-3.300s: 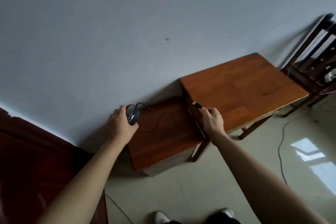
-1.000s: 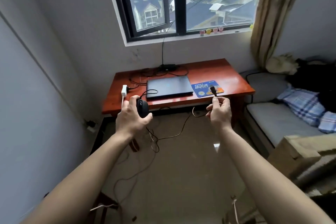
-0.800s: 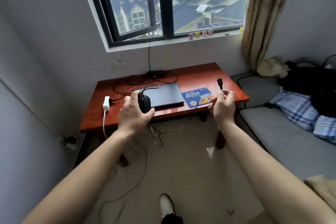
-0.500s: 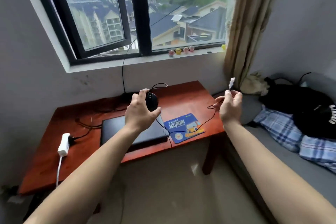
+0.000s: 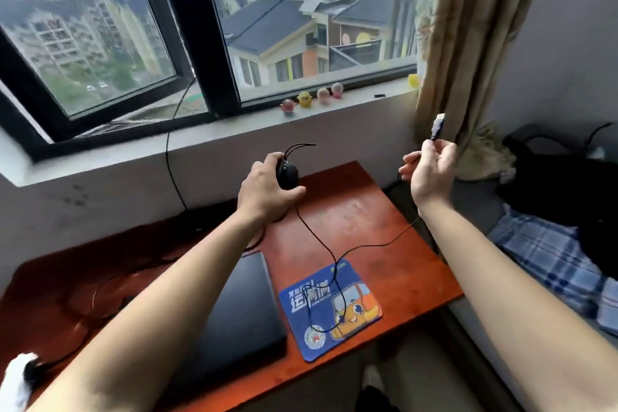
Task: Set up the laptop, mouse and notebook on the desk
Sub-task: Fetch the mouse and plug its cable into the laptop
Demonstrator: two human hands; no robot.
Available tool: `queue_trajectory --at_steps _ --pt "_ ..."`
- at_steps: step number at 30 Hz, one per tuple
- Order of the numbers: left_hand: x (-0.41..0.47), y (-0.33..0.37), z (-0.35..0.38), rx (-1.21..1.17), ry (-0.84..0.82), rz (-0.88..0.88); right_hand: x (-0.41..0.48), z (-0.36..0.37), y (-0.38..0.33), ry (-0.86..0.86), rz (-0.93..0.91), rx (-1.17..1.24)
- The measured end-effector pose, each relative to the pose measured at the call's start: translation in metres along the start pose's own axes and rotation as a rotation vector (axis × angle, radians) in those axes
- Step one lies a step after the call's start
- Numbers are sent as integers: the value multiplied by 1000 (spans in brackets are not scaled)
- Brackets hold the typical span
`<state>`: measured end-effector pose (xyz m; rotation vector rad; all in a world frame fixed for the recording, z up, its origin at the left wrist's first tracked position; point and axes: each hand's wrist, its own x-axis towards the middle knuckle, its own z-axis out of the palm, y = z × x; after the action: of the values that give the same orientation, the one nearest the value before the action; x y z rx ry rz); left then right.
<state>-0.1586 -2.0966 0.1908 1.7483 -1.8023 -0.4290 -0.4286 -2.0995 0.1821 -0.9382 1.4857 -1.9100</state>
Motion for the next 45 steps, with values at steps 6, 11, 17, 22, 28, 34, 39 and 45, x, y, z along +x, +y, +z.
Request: queue_trajectory --at_steps 6,11,17,22,28,34,39,45 --pt "111 28 3 -59 292 -19 114 86 -3 -174 -44 7" --pt "164 24 22 -126 532 -76 162 138 16 -333 -138 3" --pt "121 -44 123 -110 227 -459 136 134 135 -498 77 -245" --pt "24 -89 209 -114 -156 -838 74 76 237 -727 375 -519" --pt "-59 -94 255 -208 -333 -1033 38 25 291 -966 492 -737" --pt "-81 -88 261 -52 -330 -957 23 10 306 -978 540 -824" --pt "-79 -94 255 34 -323 -930 17 5 306 -952 572 -858" --pt "-81 -101 254 -57 -322 -932 19 -2 301 -891 571 -940"
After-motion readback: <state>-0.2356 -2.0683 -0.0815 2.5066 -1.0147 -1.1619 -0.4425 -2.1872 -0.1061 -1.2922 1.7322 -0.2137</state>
